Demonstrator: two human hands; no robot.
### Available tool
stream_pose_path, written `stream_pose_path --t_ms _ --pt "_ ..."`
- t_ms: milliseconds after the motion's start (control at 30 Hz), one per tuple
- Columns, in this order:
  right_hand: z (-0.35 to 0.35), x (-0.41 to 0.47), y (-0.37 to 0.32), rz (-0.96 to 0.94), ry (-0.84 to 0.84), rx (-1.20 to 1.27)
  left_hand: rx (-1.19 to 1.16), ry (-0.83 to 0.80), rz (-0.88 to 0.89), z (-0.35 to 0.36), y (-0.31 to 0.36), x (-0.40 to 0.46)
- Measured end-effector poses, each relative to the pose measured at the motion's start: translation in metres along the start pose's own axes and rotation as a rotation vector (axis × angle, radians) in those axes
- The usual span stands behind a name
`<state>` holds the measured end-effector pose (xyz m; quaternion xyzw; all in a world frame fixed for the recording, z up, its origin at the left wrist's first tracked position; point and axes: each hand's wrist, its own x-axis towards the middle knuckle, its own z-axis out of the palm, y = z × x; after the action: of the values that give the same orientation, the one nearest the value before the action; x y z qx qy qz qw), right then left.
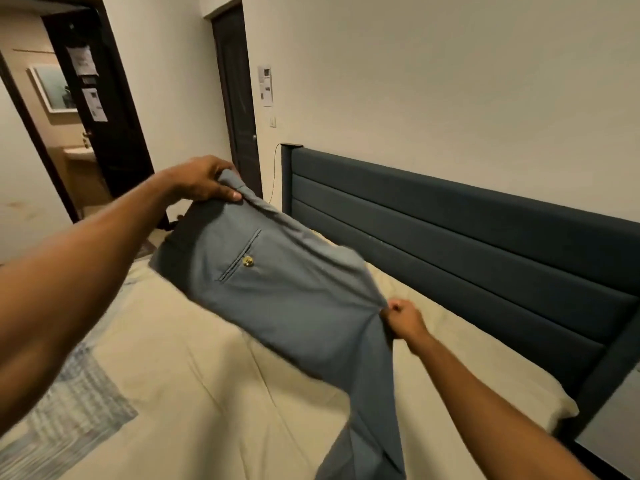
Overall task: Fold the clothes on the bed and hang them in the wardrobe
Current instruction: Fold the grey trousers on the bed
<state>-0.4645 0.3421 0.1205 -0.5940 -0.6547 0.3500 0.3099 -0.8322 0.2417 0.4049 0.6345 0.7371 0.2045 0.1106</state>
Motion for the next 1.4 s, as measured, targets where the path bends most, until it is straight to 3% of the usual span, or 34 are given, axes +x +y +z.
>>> stream_pose_path --t_ms 100,200,333,467,600,667,733,833,1000,1133,1267,1400 --pt "-0.042 0.060 -0.044 -0.168 0.286 -0.076 -0.060 0.321 0.024 0.007 -0.011 0.031" --pt "-0.086 0.098 -0.088 -0.405 0.555 -0.144 -0.167 0.512 0.095 0.002 -0.014 0.052" --pt "-0.098 0.092 -0.096 -0.629 0.671 -0.235 -0.264 0.663 0.162 0.024 -0.037 0.053" --pt "-0.048 0.069 -0.019 -0.773 0.488 -0.457 -0.155 0.664 0.198 0.112 -0.121 0.014" --pt "0.047 0.032 0.103 -0.772 0.196 -0.766 0.085 0.624 0.080 0.275 -0.228 -0.069" --pt "0.108 0.001 0.178 -0.778 0.013 -0.850 0.198 0.484 -0.074 0.377 -0.281 -0.138" --pt "0.169 -0.040 0.257 -0.776 -0.206 -0.913 0.255 0.233 -0.196 0.472 -0.326 -0.221" --pt "0.234 -0.099 0.337 -0.710 -0.341 -1.017 0.304 0.006 -0.264 0.563 -0.361 -0.322" --pt "0.249 -0.128 0.354 -0.531 -0.334 -1.074 0.263 -0.068 -0.371 0.583 -0.371 -0.362" --pt "0.249 -0.130 0.337 -0.385 -0.399 -1.127 -0.045 -0.058 -0.460 0.570 -0.377 -0.356" --pt "0.257 -0.133 0.329 -0.304 -0.433 -1.154 -0.524 0.116 -0.761 0.553 -0.360 -0.329" --pt "0.263 -0.135 0.329 -0.270 -0.466 -1.196 -0.678 0.138 -1.013 0.559 -0.363 -0.273"
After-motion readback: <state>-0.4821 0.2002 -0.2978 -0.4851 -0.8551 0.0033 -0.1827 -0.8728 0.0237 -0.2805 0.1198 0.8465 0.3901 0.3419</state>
